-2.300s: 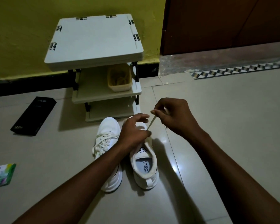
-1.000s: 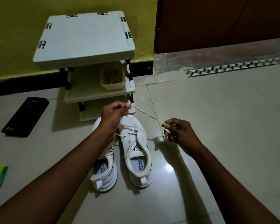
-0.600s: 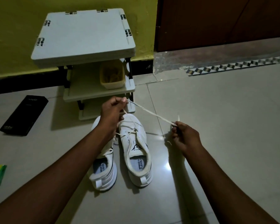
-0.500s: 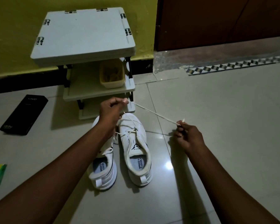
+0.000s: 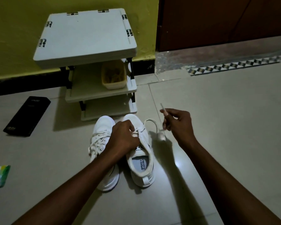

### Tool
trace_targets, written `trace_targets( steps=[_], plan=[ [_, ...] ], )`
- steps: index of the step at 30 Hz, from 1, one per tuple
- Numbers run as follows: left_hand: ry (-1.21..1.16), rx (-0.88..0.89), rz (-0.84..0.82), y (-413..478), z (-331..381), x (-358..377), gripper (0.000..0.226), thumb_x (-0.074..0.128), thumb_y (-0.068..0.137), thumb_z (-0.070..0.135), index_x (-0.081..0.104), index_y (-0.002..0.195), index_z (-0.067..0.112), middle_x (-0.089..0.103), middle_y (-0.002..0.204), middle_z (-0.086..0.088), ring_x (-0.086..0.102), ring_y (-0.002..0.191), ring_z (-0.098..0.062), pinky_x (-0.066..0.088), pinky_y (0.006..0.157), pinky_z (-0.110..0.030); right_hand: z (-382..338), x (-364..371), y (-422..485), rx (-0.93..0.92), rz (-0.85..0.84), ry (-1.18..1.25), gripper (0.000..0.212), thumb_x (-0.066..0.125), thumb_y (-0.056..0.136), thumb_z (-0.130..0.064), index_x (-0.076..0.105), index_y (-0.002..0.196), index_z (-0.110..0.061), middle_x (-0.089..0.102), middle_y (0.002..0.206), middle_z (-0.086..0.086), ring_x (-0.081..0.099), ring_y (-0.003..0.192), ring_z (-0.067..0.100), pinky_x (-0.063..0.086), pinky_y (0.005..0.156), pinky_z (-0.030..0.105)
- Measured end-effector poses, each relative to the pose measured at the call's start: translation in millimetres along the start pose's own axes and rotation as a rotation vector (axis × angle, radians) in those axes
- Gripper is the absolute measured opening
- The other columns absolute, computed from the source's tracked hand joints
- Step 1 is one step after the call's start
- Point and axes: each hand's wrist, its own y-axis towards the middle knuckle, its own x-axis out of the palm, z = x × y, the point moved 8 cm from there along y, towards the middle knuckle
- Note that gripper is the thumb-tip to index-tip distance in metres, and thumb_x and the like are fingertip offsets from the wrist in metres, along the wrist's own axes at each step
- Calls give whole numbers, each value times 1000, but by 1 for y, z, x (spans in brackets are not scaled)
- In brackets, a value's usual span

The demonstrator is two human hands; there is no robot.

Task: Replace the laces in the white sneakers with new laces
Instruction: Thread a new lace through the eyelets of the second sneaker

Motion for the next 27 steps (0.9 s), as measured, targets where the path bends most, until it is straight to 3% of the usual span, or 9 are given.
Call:
trace_targets(
  steps=[2,4,7,11,16,18,20,24,27],
  plan=[
    [65,9,-11,-5,-5,5,44,59,53,44,56,91,21,61,90,-3,56,87,-21,37,71,-29,-4,13,-1,-59,-50,-179,18,60,99,-17,78,102,-14,67,69,-4,58,58,8,46,60,18],
    [70,-34,10,-7,-14,5,49,61,55,47,58,93,17,62,91,-4,55,88,-23,43,73,-33,-3,28,-4,-92,-119,-319,17,62,97,-23,79,97,-20,74,83,-6,67,74,7,50,68,23],
    [12,-118,65,-7,-28,0,33,65,66,36,63,94,17,63,94,-4,50,93,-20,43,74,-31,3,48,-9,-40,-226,-350,17,69,93,-34,80,87,-22,76,81,-5,71,80,11,54,78,33],
    [-23,-134,67,-3,-38,2,37,53,58,38,68,86,19,66,87,-3,59,89,-21,41,69,-28,7,68,-13,-33,-290,-335,9,75,89,-23,82,92,-20,70,81,-13,68,78,5,49,70,25],
    [-207,-262,153,-5,-44,-7,11,68,69,12,73,78,17,70,76,0,68,80,-24,55,68,-31,5,88,-19,-27,-388,-385,14,73,83,-6,82,86,-16,74,86,-9,70,86,6,56,83,23],
    [-283,-354,191,-7,-52,-8,9,68,72,13,74,75,19,72,76,-3,70,79,-28,61,71,-38,3,94,-21,-42,-418,-432,13,73,83,-7,82,85,-16,72,82,-12,67,82,4,53,79,19],
    [-310,-410,211,-9,-56,-8,8,70,74,13,76,75,19,74,77,-3,70,80,-26,61,71,-35,4,101,-23,-63,-441,-510,13,71,84,-10,82,85,-17,64,77,-18,62,77,-1,47,75,15],
    [-397,-461,190,-8,-59,-6,12,73,74,5,78,77,16,74,79,-6,70,75,-23,48,57,-22,7,106,-26,-39,-389,-543,15,70,81,-13,81,80,-23,60,76,-19,65,87,11,55,83,36],
    [-424,-477,175,-9,-58,-6,14,73,70,0,78,75,12,74,75,-10,69,72,-27,50,61,-24,0,108,-31,-69,-373,-470,13,71,80,-3,80,79,-12,59,70,-18,68,85,16,56,86,41]
  ],
)
